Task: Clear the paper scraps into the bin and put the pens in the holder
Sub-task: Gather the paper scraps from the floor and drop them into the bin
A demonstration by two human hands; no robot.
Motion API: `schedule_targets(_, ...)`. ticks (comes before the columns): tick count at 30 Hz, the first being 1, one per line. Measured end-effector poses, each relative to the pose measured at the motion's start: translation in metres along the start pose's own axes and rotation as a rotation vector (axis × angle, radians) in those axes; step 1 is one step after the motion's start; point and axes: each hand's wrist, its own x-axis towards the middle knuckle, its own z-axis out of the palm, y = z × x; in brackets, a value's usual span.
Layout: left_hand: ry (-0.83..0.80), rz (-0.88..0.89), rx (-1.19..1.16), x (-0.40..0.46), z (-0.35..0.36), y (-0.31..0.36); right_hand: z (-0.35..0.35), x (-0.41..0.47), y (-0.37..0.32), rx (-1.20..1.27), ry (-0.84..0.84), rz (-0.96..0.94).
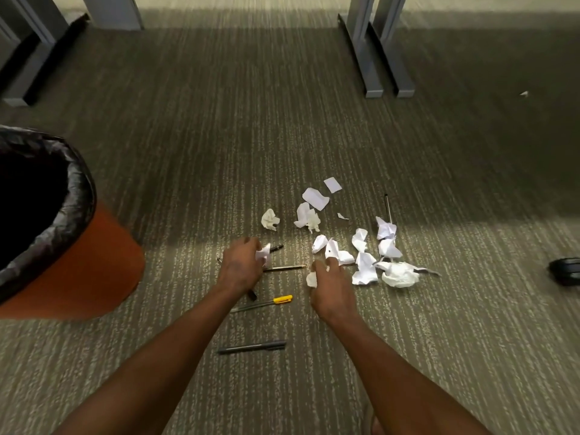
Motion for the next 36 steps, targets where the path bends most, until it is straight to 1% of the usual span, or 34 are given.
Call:
schedule_targets(3,0.132,0.027,-0.079,0.012,-0.009,0.009,-0.001,-0.001,0.003,0.168,0.071,0.036)
schedule_targets(6,0.212,0.048,-0.022,0.03,-0.017,0.019,-0.008,-0.002,0.004,0.339,0.193,0.164)
schedule_targets(8,0.226,0.048,-0.018,0.046,-0.018,0.023,-0.013,0.003,0.005,0.377,0.253,0.234)
schedule_targets(11,0.205,0.044,-0.068,0.068,-0.008,0.028,-0.018,0.016,0.013,0.412,0.225,0.29)
schedule_targets(13,0.173,0.02,-0.095,0.076,-0.003,0.037,-0.019,0.022,0.02,0.364,0.218,0.283)
schedule_targets(15,0.145,-0.003,-0.068,0.081,0.004,0.043,-0.017,0.027,0.025,0.289,0.202,0.249)
schedule_targets(17,0.143,-0.019,-0.025,0.087,0.011,0.045,-0.012,0.032,0.027,0.234,0.141,0.206)
schedule_targets(20,0.119,0.012,0.04,0.091,0.02,0.046,-0.004,0.037,0.029,0.189,0.046,0.176)
schedule_targets(25,0.034,-0.012,0.14,0.084,0.036,0.037,0.001,0.036,0.028,0.168,0.045,0.243)
schedule_targets(28,0.068,0.006,0.195,0.076,0.042,0.032,0.001,0.035,0.026,0.217,0.1,0.241)
schedule_targets(30,0.091,0.013,0.262,0.073,0.046,0.029,0.001,0.036,0.025,0.248,0.148,0.224)
schedule_targets(33,0.104,0.032,0.326,0.072,0.043,0.028,-0.003,0.043,0.02,0.228,0.179,0.164)
schedule_targets(36,0.068,0.138,0.238,0.076,0.038,0.038,-0.004,0.054,0.017,0.099,0.112,0.051)
